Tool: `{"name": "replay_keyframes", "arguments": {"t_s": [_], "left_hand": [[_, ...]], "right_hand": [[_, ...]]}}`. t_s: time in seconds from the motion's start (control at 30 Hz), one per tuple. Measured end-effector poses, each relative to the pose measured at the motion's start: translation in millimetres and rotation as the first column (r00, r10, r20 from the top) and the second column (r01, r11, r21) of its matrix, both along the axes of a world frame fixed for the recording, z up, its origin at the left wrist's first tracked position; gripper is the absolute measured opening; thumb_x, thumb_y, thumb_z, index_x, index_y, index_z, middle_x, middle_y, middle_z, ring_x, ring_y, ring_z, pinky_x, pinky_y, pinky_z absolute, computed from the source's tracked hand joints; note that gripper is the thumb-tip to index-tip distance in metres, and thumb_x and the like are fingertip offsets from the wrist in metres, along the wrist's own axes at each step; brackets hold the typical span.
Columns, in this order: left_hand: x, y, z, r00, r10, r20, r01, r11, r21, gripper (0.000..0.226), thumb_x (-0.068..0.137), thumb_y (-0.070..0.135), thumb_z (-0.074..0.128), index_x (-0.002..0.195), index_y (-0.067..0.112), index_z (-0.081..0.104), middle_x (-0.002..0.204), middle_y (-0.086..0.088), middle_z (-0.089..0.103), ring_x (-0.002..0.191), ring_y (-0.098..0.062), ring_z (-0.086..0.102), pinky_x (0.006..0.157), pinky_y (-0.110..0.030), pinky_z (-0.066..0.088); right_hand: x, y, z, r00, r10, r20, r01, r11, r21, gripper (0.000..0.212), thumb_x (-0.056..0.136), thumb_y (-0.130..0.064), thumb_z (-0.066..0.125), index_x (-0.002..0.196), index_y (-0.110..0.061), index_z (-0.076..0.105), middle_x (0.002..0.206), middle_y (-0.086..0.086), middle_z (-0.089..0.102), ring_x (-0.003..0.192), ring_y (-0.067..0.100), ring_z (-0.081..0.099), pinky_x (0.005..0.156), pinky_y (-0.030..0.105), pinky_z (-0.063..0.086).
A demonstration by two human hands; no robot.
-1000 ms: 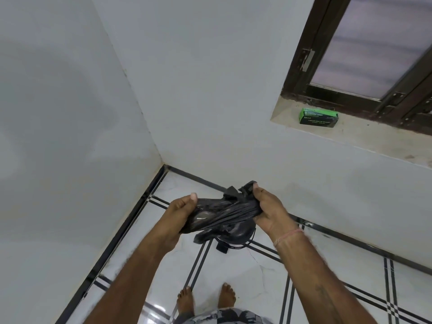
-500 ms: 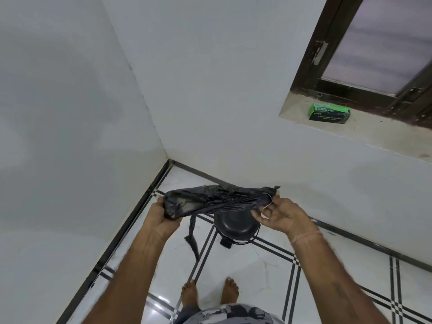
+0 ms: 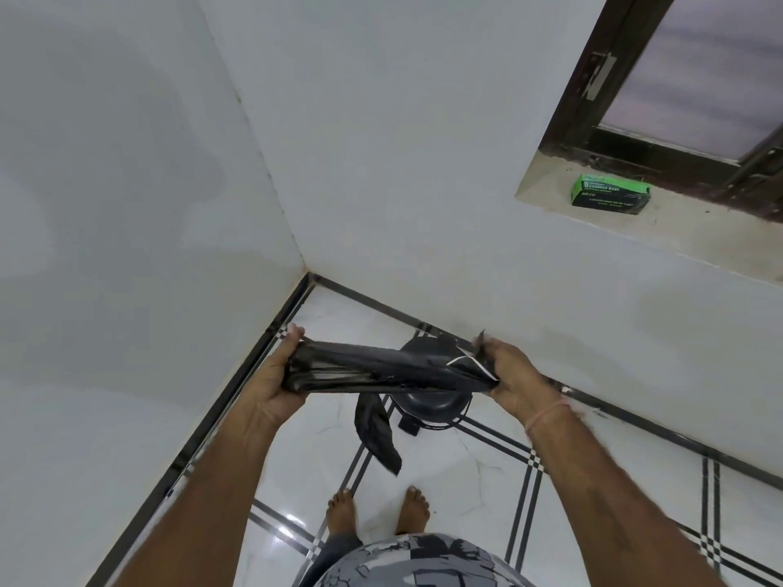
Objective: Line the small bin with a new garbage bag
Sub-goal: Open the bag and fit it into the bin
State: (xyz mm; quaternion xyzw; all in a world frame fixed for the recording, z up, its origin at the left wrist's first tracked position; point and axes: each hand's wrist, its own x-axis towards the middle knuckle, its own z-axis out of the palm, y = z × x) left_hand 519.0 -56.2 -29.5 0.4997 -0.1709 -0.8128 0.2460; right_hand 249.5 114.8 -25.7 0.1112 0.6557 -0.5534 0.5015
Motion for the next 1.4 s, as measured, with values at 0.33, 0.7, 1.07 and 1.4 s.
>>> {"name": "replay_keyframes", "arguments": {"t_s": [0.33, 0.7, 1.07, 1.4], "left_hand": [[-8.8, -16.3, -11.2, 0.994, 0.075, -0.085, -0.080, 0.995, -0.061, 0.016, 0.104, 0.027, 0.057, 0.096, 0.026, 0.072, 0.094, -0.001, 0.080, 0.077, -0.017, 0.079, 0.065, -0.037, 0.066], [10.0, 2.8, -32.0, 0.826, -0.503, 0.255, 0.554, 0.808, -0.200, 0.049, 0.089, 0.035, 0.068, 0.124, 0.002, 0.071, 0.124, -0.023, 0.073, 0.102, -0.027, 0.073, 0.082, -0.032, 0.061], [-2.1, -2.1, -17.4, 0.993, -0.122, 0.013, 0.121, 0.991, 0.061, 0.041, 0.102, 0.038, 0.058, 0.091, 0.004, 0.078, 0.092, -0.016, 0.081, 0.074, -0.028, 0.080, 0.059, -0.039, 0.065], [-9.0, 14.6, -19.8, 0.985, -0.014, -0.172, -0.002, 0.996, -0.091, 0.030, 0.110, 0.019, 0.041, 0.124, 0.016, 0.067, 0.116, -0.002, 0.079, 0.100, -0.018, 0.078, 0.075, -0.034, 0.065]], "right_hand": [[-6.0, 12.8, -9.4, 0.724, 0.640, -0.257, -0.660, 0.751, 0.010, 0.015, 0.095, -0.026, 0.074, 0.107, -0.018, 0.077, 0.101, -0.002, 0.077, 0.096, 0.015, 0.068, 0.082, 0.030, 0.053], [-25.6, 11.6, 3.8, 0.963, 0.251, -0.098, -0.270, 0.882, -0.386, 0.026, 0.099, -0.021, 0.063, 0.122, -0.022, 0.075, 0.111, -0.001, 0.078, 0.096, 0.011, 0.074, 0.080, 0.026, 0.060], [-16.8, 11.0, 4.7, 0.987, 0.131, 0.088, -0.078, 0.891, -0.447, 0.027, 0.106, -0.010, 0.052, 0.120, -0.019, 0.073, 0.082, -0.001, 0.074, 0.072, 0.011, 0.075, 0.066, 0.025, 0.063], [-7.3, 5.6, -10.3, 0.997, 0.050, 0.059, -0.017, 0.883, -0.468, 0.028, 0.098, -0.012, 0.063, 0.125, -0.012, 0.072, 0.116, 0.005, 0.078, 0.103, 0.021, 0.075, 0.088, 0.033, 0.064]]}}
